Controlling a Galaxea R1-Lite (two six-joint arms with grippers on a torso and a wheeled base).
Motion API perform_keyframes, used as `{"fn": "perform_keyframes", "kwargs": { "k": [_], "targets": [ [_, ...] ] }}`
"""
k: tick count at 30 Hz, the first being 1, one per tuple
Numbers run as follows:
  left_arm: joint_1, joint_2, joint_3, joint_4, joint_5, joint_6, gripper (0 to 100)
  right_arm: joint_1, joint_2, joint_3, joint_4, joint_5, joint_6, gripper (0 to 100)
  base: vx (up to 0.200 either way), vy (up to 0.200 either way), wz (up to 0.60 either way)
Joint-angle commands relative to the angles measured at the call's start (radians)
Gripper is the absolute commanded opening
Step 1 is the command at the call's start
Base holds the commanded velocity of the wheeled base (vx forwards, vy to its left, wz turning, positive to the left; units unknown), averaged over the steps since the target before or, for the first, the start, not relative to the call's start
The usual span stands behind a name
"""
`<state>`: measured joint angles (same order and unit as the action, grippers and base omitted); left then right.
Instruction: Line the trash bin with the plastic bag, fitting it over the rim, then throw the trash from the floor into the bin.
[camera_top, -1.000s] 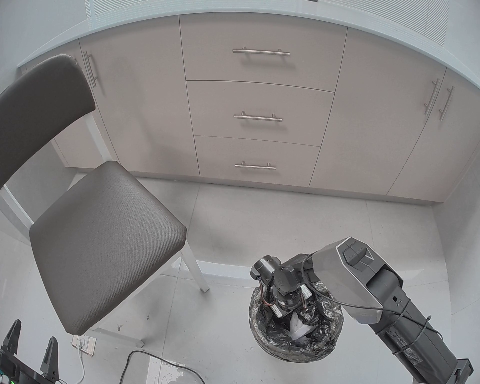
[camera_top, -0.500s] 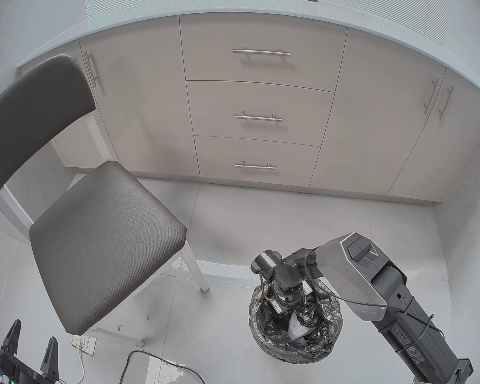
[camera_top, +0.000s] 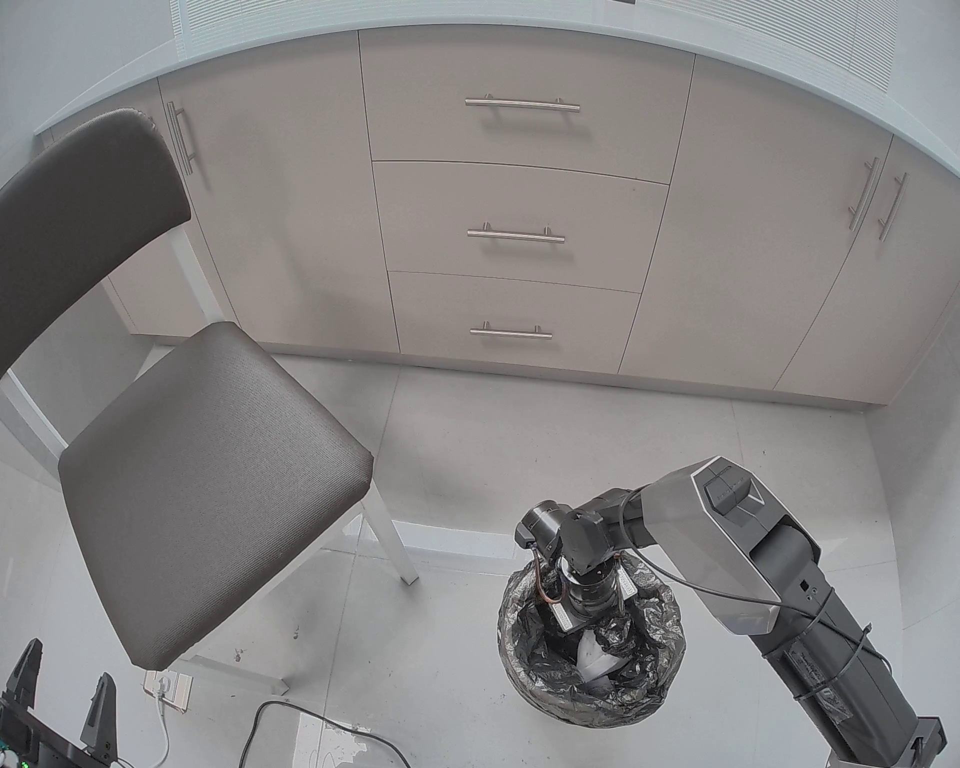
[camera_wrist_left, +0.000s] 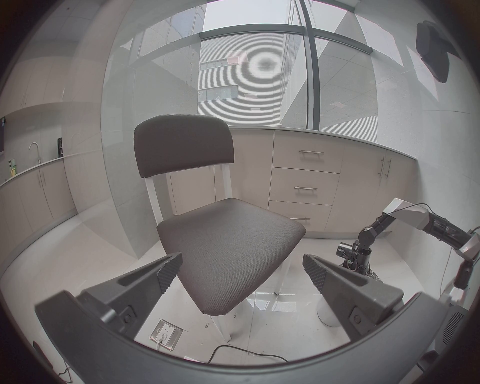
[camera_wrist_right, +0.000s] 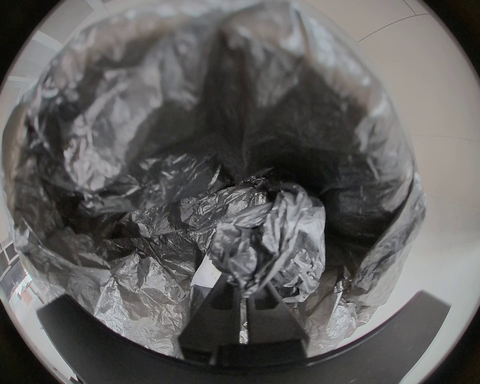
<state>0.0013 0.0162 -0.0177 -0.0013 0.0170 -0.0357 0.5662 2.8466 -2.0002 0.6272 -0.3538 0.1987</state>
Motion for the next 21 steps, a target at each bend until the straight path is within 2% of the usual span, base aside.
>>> {"fn": "perform_keyframes", "kwargs": {
  "k": [1,9,14,21],
  "targets": [
    [0.000,-0.016,0.018,0.000,0.000,0.000,100,-0.008,0.027,0.000,0.000,-0.002,0.007,0,0.000,0.000,0.00],
    [0.000,-0.016,0.018,0.000,0.000,-0.001,100,-0.028,0.083,0.000,-0.038,-0.005,0.010,0,0.000,0.000,0.00],
    [0.000,-0.016,0.018,0.000,0.000,0.000,100,-0.029,0.145,0.000,-0.244,-0.008,-0.001,0,0.000,0.000,0.00],
    [0.000,-0.016,0.018,0.000,0.000,-0.001,100,-0.035,0.177,0.000,-0.287,-0.010,-0.002,0,0.000,0.000,0.00]
  ]
}}
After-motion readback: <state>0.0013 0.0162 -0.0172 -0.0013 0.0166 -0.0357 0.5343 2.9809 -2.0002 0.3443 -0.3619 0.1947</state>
